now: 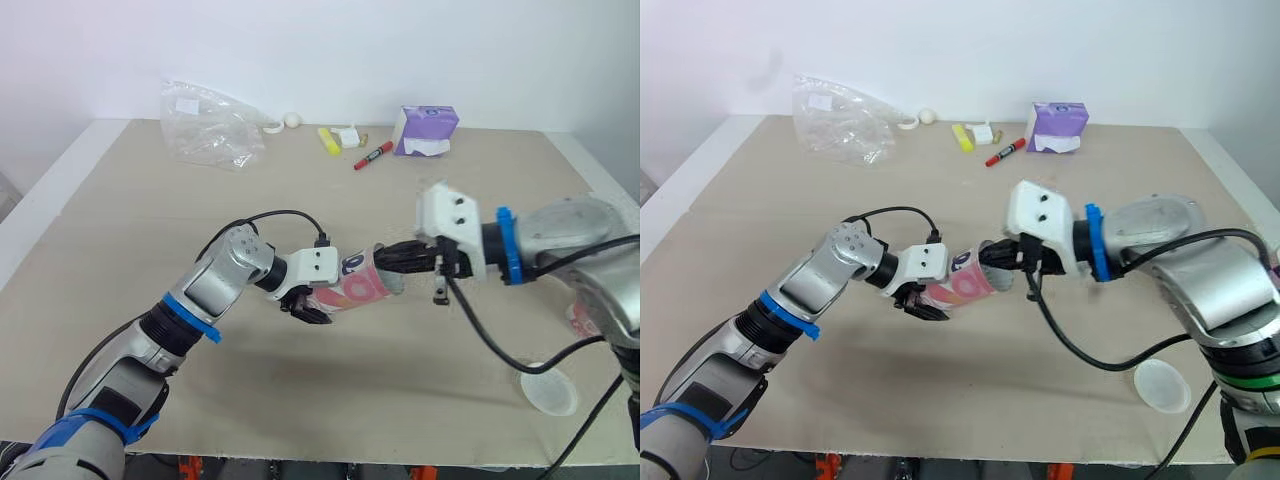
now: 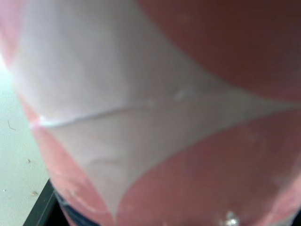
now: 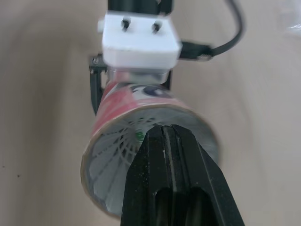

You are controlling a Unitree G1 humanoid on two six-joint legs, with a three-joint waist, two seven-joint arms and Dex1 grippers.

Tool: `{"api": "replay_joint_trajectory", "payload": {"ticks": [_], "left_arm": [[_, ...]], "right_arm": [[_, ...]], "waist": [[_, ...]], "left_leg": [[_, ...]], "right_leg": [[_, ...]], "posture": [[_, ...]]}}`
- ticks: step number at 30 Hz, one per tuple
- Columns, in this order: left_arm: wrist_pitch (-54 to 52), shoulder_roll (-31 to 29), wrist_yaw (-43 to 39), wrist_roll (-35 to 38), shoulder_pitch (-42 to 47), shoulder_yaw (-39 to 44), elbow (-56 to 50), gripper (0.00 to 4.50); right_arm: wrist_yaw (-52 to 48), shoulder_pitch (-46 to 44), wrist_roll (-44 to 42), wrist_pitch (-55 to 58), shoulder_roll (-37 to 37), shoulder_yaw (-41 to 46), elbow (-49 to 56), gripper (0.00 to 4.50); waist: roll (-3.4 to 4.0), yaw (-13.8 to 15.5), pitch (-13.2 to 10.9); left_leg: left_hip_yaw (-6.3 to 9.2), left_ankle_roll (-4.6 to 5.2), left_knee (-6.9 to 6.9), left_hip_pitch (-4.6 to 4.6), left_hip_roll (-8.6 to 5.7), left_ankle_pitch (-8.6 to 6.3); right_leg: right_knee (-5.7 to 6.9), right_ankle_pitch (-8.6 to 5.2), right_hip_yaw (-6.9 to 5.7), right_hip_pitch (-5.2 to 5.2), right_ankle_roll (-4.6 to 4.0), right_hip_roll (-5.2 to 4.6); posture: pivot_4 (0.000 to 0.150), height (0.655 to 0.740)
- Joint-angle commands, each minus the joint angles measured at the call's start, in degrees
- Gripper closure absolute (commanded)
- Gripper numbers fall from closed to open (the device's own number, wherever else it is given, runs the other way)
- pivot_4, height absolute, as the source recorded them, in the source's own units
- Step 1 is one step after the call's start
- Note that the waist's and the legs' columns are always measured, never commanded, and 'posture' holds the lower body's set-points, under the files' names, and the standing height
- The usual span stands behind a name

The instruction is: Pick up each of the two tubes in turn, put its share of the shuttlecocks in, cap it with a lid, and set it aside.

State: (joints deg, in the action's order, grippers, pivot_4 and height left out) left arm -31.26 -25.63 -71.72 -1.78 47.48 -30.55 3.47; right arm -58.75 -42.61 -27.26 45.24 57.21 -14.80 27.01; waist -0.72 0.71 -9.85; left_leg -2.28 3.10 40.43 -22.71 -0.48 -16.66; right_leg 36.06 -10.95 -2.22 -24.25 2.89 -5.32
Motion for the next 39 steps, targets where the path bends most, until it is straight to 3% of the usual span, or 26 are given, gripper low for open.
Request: {"api": "replay_joint_trajectory", "payload": {"ticks": [1, 10, 20, 25, 30, 39], "left_arm": [[0.1, 0.9, 0.6, -0.5, -0.2, -1.1, 1.0, 1.54], [0.4, 1.9, 1.1, -0.6, -0.4, -1.3, 1.4, 1.54], [0.1, 2.4, 1.6, -0.9, -1.3, -0.9, 0.8, 1.54], [-0.1, 2.8, 1.7, -1.1, -1.8, -0.7, 0.3, 1.54], [0.8, 2.7, 1.8, -1.4, -1.8, -0.4, 1.2, 1.54], [2.4, 1.4, 1.6, -2.0, -3.4, -0.2, 0.9, 1.54]], "right_arm": [[-2.2, -3.0, 4.6, 0.7, 0.0, -5.3, 1.0, 4.47], [-5.4, -12.3, 20.6, -2.3, -9.9, -21.7, -11.9, 4.47], [-13.2, -11.5, 24.3, -2.6, -15.2, -25.2, -13.9, 4.47], [-13.7, -10.9, 24.0, -1.2, -18.2, -22.6, -15.0, 4.47], [-15.2, -10.6, 19.5, 3.0, -17.3, -14.0, -13.9, 4.47], [-18.2, -4.0, 6.1, 11.0, -4.8, 3.1, -3.8, 4.47]], "waist": [[0.00, 0.0, 0.0], [-0.04, -0.3, 0.1], [0.08, -0.4, 0.8], [0.08, -0.4, 1.3], [0.10, -0.4, 1.3], [0.12, 0.5, 1.3]], "left_leg": [[0.01, 0.00, 0.00, 0.00, 0.00, 0.00], [-0.02, -0.01, 0.04, 0.14, 0.07, 0.08], [0.23, -0.12, 0.02, 0.51, 0.36, 0.65], [0.24, -0.16, -0.05, 0.54, 0.57, 0.64], [0.25, -0.16, -0.06, 0.49, 0.62, 0.63], [0.38, -0.14, -0.06, -0.07, 0.08, 0.38]], "right_leg": [[0.00, 0.00, -0.01, 0.00, 0.00, 0.00], [0.02, -0.02, 0.00, 0.09, 0.14, 0.11], [0.05, 0.45, 0.04, 0.20, -0.46, 0.60], [0.05, 0.39, 0.12, 0.17, -0.61, 0.88], [0.06, 0.40, 0.11, 0.11, -0.70, 0.93], [-0.03, 0.28, 0.15, -0.18, -0.60, 0.44]], "posture": [[0.150, 0.7400], [0.150, 0.7400], [0.150, 0.7400], [0.150, 0.7400], [0.150, 0.7400], [0.150, 0.7400]]}}
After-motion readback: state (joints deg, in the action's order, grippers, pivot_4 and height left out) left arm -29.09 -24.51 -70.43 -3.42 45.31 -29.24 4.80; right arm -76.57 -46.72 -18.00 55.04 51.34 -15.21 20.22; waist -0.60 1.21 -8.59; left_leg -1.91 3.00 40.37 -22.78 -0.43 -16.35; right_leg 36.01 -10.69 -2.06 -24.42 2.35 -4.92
